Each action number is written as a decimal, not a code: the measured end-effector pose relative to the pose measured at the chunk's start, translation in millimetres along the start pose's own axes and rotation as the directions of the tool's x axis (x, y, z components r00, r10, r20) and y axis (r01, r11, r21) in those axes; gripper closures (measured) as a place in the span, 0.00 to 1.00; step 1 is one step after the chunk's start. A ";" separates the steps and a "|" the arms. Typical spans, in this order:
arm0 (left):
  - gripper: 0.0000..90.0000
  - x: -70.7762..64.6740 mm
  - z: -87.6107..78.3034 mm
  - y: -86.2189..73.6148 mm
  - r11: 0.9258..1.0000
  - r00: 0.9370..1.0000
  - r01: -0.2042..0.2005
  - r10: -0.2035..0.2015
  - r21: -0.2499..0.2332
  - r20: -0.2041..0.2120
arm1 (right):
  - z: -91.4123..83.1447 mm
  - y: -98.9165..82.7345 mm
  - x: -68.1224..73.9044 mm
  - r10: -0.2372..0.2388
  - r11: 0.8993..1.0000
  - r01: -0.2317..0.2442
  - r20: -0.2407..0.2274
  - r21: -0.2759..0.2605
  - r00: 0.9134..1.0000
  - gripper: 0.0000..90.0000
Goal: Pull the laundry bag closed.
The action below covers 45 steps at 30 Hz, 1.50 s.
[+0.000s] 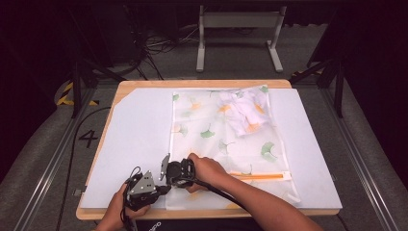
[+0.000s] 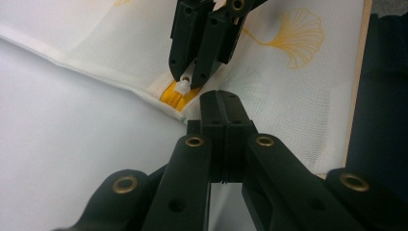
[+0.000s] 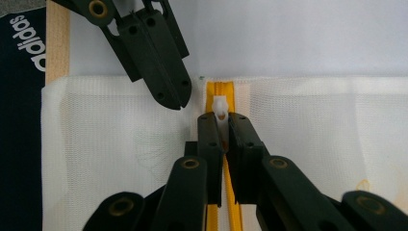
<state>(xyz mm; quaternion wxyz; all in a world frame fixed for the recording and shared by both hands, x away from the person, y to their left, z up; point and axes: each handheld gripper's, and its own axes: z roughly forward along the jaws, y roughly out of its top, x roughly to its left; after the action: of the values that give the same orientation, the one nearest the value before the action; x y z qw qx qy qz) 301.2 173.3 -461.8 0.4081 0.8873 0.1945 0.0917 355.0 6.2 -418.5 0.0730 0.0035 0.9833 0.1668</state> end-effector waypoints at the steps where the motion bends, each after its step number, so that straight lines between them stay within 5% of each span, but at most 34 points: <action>1: 1.00 0.1 0.1 0.0 1.000 1.000 0.002 -0.002 -0.001 0.001 | -0.2 -0.1 0.2 -0.003 1.000 0.003 0.002 0.004 1.000 0.94; 16: 1.00 0.4 0.2 0.1 1.000 1.000 0.011 -0.011 0.000 0.003 | -3.4 -6.1 1.5 -0.012 1.000 0.012 0.008 0.018 1.000 0.94; 45: 1.00 1.6 0.4 0.3 1.000 1.000 0.016 -0.016 0.001 0.012 | -13.9 -39.9 -1.0 0.048 0.999 -0.048 0.005 -0.008 0.999 0.94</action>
<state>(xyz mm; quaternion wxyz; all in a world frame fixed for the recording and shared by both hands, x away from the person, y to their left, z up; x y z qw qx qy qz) 302.9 173.6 -461.8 0.4098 0.8863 0.1993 0.0828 354.6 -36.0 -418.4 0.0717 0.0272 0.9820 0.1726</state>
